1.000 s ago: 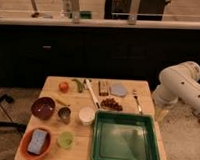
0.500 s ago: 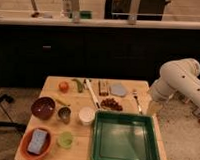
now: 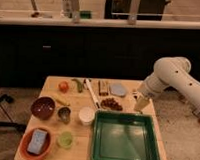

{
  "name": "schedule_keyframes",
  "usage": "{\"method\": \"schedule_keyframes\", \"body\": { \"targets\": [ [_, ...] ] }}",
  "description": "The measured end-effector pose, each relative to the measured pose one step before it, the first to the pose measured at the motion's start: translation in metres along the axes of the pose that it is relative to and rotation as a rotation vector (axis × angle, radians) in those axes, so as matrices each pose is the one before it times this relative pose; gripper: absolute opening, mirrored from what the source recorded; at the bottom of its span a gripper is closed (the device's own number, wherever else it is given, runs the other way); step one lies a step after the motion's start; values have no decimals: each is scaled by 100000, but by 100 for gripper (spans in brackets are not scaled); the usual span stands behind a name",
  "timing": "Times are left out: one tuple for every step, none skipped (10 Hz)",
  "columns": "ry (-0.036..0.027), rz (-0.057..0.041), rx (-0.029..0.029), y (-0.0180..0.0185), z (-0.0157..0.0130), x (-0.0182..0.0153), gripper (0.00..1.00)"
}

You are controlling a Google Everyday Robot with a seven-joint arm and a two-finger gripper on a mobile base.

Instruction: Place banana in paper cup

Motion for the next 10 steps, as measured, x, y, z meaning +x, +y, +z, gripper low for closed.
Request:
{"method": "schedule_keyframes", "body": {
  "targets": [
    [-7,186,71,6,-52,100,71],
    [8,-2,1,-2,10,3,71],
    [-101,-445,-95,-20,60,-284,71],
    [-213,254,224,-31,-35,69,71],
    [-954,1174,881,-26,-74,99,71],
    [-5009,6228,4563,48,-125,123,71],
    [-4421,6618,3709,134,-37,-36,71],
    [-5249,6301,4211,352,177,-613,71],
    [-3856,3023,3848,497,249,-740,71],
    [-2422,444,2214,550,222,-786,71]
  ]
}}
